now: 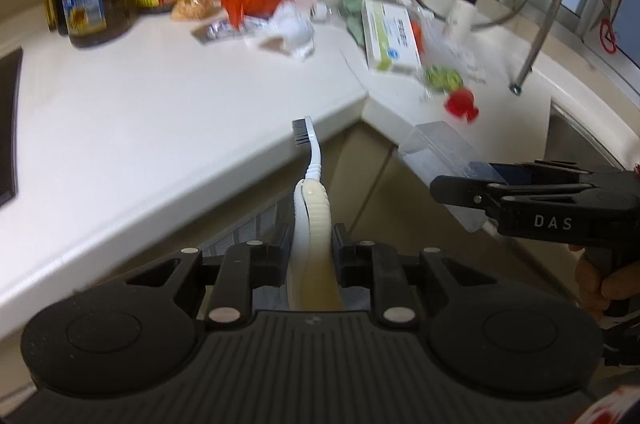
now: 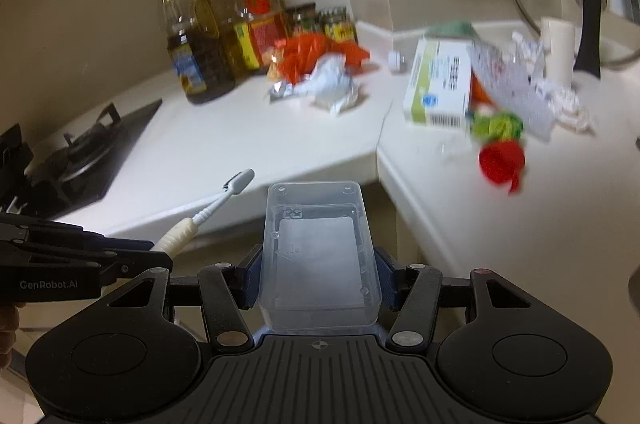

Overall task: Collect trash
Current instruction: 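Carry the toothbrush in the left gripper while the right gripper carries the box to the bin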

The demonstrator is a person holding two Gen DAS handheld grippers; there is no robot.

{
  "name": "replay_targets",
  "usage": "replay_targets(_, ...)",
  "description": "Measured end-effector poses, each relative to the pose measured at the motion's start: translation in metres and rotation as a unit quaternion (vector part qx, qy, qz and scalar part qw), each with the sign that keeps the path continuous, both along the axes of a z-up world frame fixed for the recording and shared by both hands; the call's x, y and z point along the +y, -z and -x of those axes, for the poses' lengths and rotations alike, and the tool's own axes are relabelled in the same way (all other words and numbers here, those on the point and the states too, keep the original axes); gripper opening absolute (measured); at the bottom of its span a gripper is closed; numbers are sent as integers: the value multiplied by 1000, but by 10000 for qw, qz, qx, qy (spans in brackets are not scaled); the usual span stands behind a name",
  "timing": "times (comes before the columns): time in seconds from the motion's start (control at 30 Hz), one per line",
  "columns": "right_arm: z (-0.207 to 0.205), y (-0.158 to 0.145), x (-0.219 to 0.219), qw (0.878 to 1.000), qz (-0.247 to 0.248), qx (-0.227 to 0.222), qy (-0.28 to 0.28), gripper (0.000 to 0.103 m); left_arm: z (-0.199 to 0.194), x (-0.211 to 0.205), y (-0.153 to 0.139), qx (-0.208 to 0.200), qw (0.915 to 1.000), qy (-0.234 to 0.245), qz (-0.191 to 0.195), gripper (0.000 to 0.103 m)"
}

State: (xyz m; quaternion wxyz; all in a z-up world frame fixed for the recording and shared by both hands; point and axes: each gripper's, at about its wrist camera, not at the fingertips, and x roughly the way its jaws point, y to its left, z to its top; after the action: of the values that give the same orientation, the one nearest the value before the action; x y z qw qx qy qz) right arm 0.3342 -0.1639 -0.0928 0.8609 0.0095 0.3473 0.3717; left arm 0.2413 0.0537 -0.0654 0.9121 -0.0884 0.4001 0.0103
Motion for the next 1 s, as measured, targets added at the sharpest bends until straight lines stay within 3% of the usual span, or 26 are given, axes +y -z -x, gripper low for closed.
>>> replay_targets(0.33,19,39,6,9974,469,543,-68,56,13,1,49,711,9971,76,260,19)
replay_targets(0.6,18,99,20,9903,894,1059,-54,56,5,6,103,1355,9899,64,413,19)
replay_targets(1.0,5,174,33,9821,1175,1471,44,56,-21,6,182,2077,9760,-131,647,19)
